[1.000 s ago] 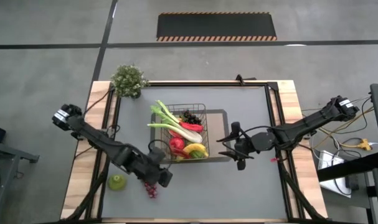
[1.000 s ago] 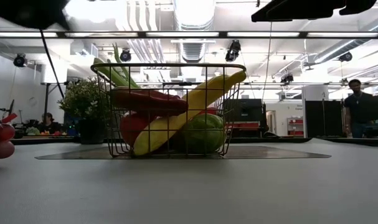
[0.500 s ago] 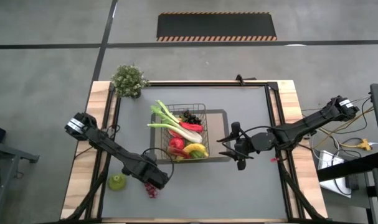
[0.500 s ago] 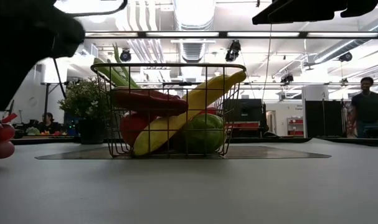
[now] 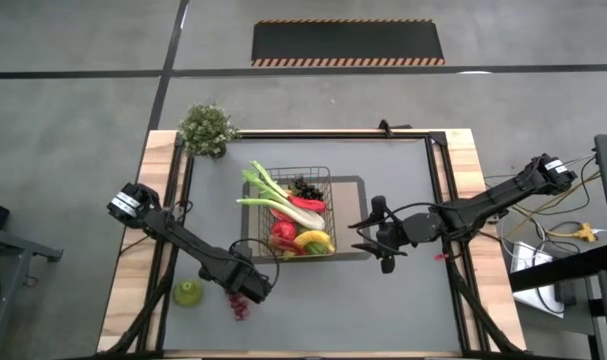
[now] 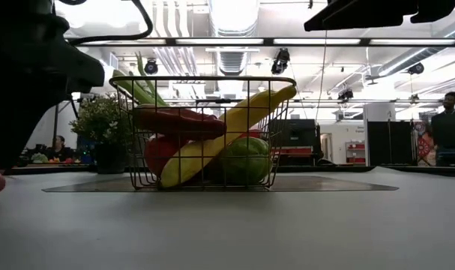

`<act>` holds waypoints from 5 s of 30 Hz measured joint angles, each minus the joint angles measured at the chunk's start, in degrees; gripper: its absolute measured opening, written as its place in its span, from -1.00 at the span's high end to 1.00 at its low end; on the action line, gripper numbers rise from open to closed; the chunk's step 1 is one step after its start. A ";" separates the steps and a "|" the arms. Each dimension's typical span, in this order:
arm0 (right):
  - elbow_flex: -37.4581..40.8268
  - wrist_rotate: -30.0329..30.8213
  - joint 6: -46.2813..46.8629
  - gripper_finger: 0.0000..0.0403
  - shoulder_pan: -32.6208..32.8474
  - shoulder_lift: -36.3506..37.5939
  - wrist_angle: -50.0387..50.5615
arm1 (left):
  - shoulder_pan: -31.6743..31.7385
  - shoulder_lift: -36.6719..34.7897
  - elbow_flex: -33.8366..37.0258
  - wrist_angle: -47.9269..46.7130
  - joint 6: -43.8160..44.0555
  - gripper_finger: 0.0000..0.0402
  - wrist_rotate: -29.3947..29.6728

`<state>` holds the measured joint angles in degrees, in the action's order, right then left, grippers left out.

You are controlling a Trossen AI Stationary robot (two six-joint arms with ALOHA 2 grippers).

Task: Build produce basket
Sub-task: Put the red grapes into the wire basket, then put the green pear into the wire basket

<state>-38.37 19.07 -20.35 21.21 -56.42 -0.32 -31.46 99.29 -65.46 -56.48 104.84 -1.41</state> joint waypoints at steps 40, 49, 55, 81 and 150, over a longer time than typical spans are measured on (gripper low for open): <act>0.68 0.44 0.01 -0.09 -1.16 0.00 0.38 | -4.36 -11.43 -12.61 7.11 -52.22 1.00 37.96; 0.68 0.44 -0.12 -0.09 -1.16 0.00 0.38 | -3.77 -11.99 -11.89 26.04 -76.14 1.00 44.58; 0.68 0.44 -0.05 -0.09 -1.14 0.00 0.30 | -2.01 -12.01 -10.45 34.74 -88.14 1.00 59.32; 1.01 0.44 0.06 -0.09 -1.14 -0.02 0.55 | 14.56 -10.38 -3.39 38.65 -83.39 1.00 58.30; 1.42 0.22 -3.65 -0.09 -4.54 -0.02 -0.13 | 2.11 -15.85 2.06 39.98 -52.21 0.18 22.07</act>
<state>-36.95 19.29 -24.00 16.67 -56.45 -0.45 -29.34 83.44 -63.40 -16.51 52.63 20.66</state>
